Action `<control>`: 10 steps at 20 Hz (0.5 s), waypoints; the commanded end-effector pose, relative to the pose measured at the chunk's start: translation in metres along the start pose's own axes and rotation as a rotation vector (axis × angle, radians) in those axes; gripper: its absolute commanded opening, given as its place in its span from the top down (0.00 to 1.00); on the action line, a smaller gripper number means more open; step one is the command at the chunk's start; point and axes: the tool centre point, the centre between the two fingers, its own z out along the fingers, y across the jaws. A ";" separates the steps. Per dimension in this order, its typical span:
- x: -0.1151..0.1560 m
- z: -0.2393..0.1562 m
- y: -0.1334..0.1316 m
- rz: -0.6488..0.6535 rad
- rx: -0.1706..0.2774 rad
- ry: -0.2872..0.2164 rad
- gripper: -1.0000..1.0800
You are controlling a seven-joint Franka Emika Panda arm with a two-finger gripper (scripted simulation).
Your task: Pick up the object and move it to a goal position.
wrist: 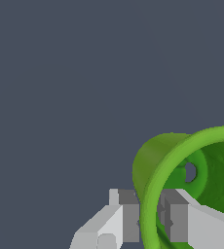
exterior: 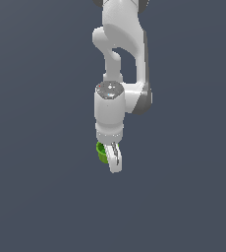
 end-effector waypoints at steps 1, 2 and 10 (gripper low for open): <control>0.010 -0.026 -0.017 0.013 0.074 0.026 1.00; 0.014 -0.038 -0.024 0.018 0.106 0.038 1.00; 0.045 -0.147 -0.063 0.067 0.385 0.138 1.00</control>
